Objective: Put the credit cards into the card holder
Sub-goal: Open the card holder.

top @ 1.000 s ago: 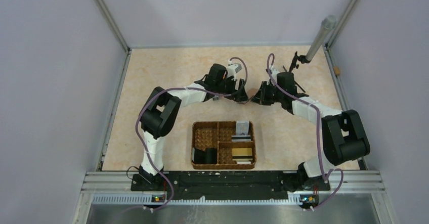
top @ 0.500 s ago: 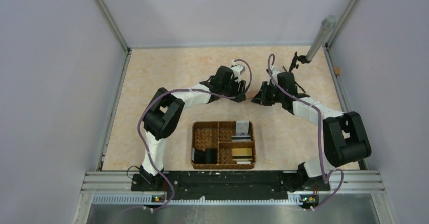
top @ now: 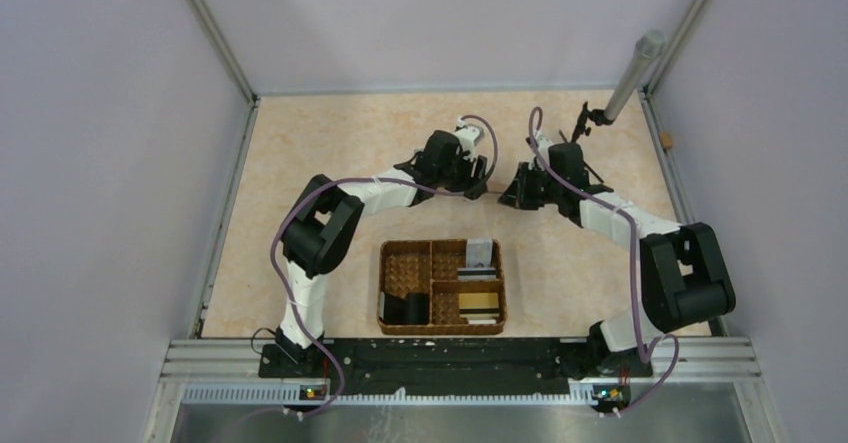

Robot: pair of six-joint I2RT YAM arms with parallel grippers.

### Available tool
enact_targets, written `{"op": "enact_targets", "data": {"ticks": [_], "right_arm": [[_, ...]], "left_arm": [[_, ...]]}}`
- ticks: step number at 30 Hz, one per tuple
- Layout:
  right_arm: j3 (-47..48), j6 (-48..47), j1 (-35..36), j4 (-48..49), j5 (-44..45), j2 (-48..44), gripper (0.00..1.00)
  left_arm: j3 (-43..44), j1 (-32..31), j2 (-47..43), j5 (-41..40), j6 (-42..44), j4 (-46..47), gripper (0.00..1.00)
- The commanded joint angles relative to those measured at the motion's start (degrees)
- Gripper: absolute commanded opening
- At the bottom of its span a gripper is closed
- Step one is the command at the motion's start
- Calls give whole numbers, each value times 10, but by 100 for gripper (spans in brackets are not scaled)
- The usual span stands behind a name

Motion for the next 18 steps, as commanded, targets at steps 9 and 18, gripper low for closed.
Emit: {"op": "enact_targets", "data": {"ticks": [9, 18], "right_arm": [[3, -17, -8, -13, -16, -29, 0], [-10, -23, -7, -23, -13, -35, 0]], "left_arm": [[39, -4, -2, 15, 41, 55, 68], [59, -15, 23, 24, 78, 53, 60]]}}
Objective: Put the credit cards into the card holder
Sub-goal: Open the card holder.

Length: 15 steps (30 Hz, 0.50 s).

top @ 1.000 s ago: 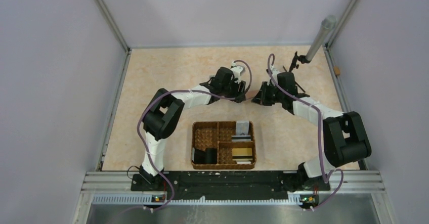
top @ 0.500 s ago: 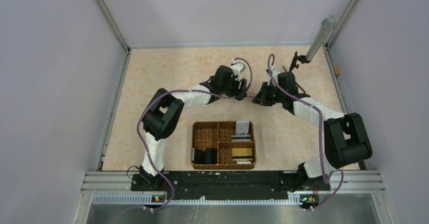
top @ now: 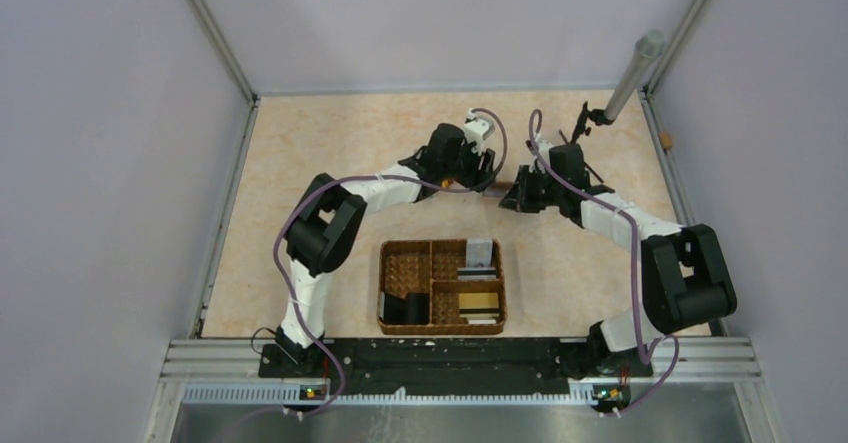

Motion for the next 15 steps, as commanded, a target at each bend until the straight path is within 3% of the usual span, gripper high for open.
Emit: {"op": "enact_targets", "data": {"ticks": [1, 5, 11, 15], "right_arm": [[-9, -14, -5, -1, -6, -31, 0], [-11, -16, -6, -7, -4, -34, 0], [-14, -16, -6, -6, -11, -36, 0], [-18, -17, -6, -6, -24, -37, 0]], "left_arm": [[22, -12, 11, -3, 39, 24, 58], [22, -19, 13, -9, 65, 25, 49], [11, -30, 15, -9, 91, 60, 44], [16, -30, 21, 16, 62, 75, 29]]}}
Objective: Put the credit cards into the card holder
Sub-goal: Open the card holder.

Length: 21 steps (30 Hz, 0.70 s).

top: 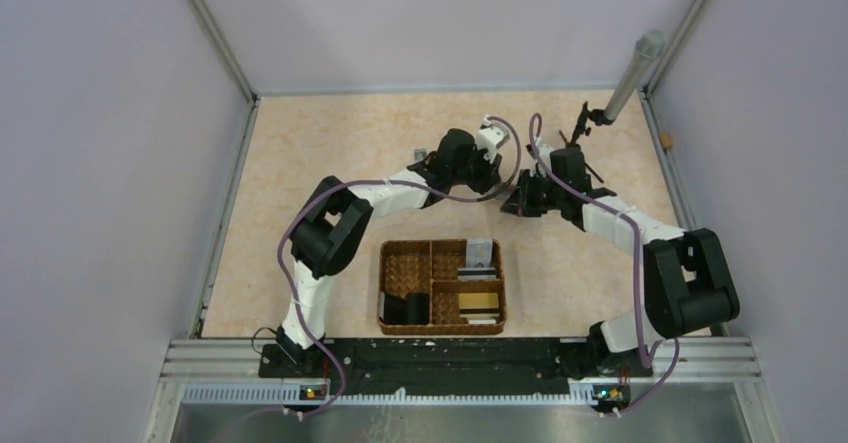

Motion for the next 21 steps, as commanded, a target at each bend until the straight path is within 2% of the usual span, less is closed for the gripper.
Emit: {"op": "enact_targets", "data": {"ticks": [1, 4, 6, 12, 14, 16, 18, 21], "right_arm": [[-4, -7, -6, 6, -28, -24, 0], [-12, -11, -6, 4, -42, -30, 0], [-16, -10, -6, -3, -40, -43, 0], [-37, 32, -9, -12, 29, -103, 44], [-50, 52, -19, 2, 50, -119, 56], [-62, 66, -34, 18, 62, -124, 63], [-75, 79, -49, 35, 67, -121, 66], [-96, 104, -67, 66, 90, -113, 68]], "left_arm": [[11, -2, 12, 21, -16, 52, 23], [1, -2, 10, 27, -39, 70, 10], [-3, -2, 9, 32, -53, 79, 5], [-14, -2, 9, 35, -75, 94, 0], [-15, -2, 11, 34, -80, 94, 0], [-18, -1, 10, 35, -86, 95, 0], [-28, -1, 3, 39, -88, 101, 9], [-44, -1, -11, 41, -78, 104, 31]]}}
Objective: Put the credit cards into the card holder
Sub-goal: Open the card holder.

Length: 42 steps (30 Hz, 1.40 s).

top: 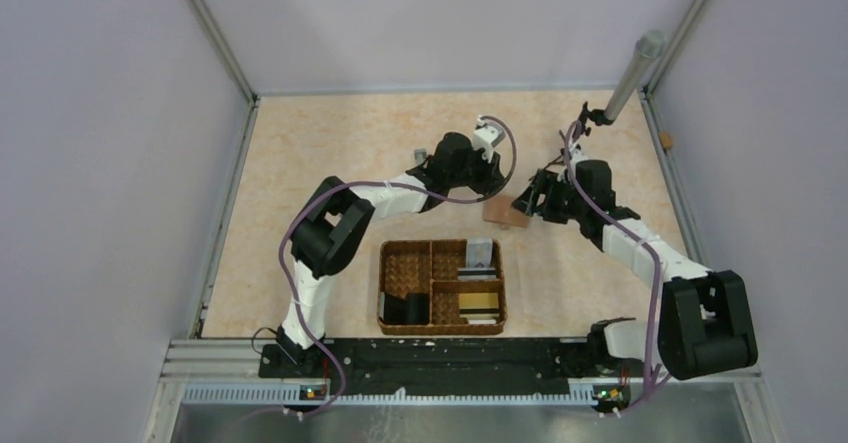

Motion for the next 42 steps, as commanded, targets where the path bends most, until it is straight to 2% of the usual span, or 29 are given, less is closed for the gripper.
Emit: {"op": "enact_targets", "data": {"ticks": [1, 3, 8, 15, 20, 23, 28, 35, 42], "right_arm": [[-30, 51, -25, 67, 43, 6, 68], [-39, 65, -28, 93, 38, 23, 65], [-47, 81, -29, 147, 10, 70, 54], [-31, 69, -34, 156, 28, 108, 53], [-21, 65, -34, 162, 27, 126, 53], [-17, 62, -34, 166, 16, 138, 51], [-5, 53, -34, 176, -25, 156, 42], [7, 70, -34, 224, -79, 172, 27], [5, 102, -34, 286, -129, 196, 23]], "left_arm": [[-23, 0, -15, 10, 3, 29, 37], [-18, 1, -13, 12, 4, 13, 44], [-13, 9, -11, -1, -58, -26, 50], [-18, 15, -11, 3, -134, -58, 55], [-34, 15, -21, -21, -149, -76, 59], [-36, 15, -19, -6, -158, -94, 60], [-46, 15, -19, 5, -179, -99, 58], [-74, 15, -41, 7, -197, -92, 46], [-90, 15, -54, 7, -209, -91, 43]]}}
